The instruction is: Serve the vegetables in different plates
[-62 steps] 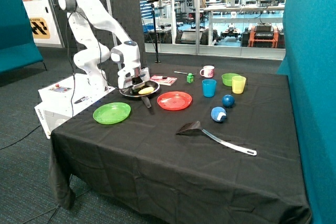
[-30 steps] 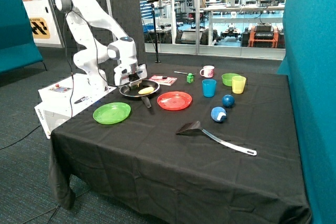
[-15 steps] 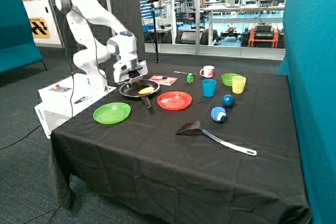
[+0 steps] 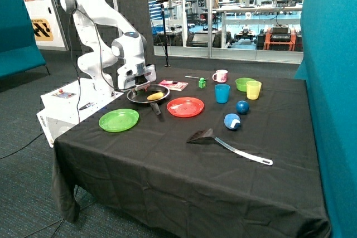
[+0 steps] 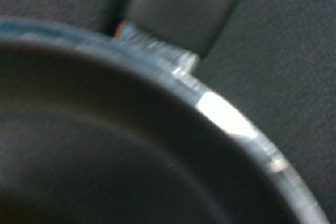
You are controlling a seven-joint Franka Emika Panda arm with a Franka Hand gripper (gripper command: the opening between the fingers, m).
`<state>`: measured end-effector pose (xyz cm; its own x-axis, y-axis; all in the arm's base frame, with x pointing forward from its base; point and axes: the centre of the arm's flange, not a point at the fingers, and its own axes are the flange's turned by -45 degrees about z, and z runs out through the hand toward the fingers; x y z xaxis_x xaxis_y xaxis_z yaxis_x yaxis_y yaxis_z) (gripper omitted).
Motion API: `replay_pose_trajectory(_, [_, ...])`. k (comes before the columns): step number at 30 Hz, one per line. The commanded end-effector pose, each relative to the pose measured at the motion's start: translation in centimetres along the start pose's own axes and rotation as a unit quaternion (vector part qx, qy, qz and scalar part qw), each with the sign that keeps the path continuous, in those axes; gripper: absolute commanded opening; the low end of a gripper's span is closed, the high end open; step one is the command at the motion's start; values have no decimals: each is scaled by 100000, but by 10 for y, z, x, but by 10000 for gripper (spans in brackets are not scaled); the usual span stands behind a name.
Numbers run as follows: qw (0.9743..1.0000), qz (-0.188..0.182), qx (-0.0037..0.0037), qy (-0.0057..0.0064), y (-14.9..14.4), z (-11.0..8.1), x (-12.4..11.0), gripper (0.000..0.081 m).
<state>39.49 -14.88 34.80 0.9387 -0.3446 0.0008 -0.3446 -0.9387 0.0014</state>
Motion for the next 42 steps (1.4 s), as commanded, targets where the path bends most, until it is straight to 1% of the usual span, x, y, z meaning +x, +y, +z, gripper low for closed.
replay_pose_trajectory(1, [100000, 26, 72, -39, 32, 1, 14, 0])
replay_pose_trajectory(14, [100000, 12, 72, -39, 75, 13, 27, 0])
replay_pose_trajectory(19, [99998, 566, 72, -39, 88, 18, 33, 0])
replay_pose_trajectory(20, [99998, -607, 72, -39, 92, 19, 34, 0])
replay_pose_trajectory(27, [99999, -379, 72, -39, 110, 24, 39, 0])
replay_pose_trajectory(31, [99999, -375, 72, -39, 116, 30, 40, 0])
replay_pose_trajectory(34, [99995, -1030, 73, -38, 118, 35, 39, 0])
replay_pose_trajectory(41, [99977, -2162, 73, -37, 117, 51, 29, 0])
replay_pose_trajectory(42, [99974, -2300, 73, -37, 118, 53, 28, 48])
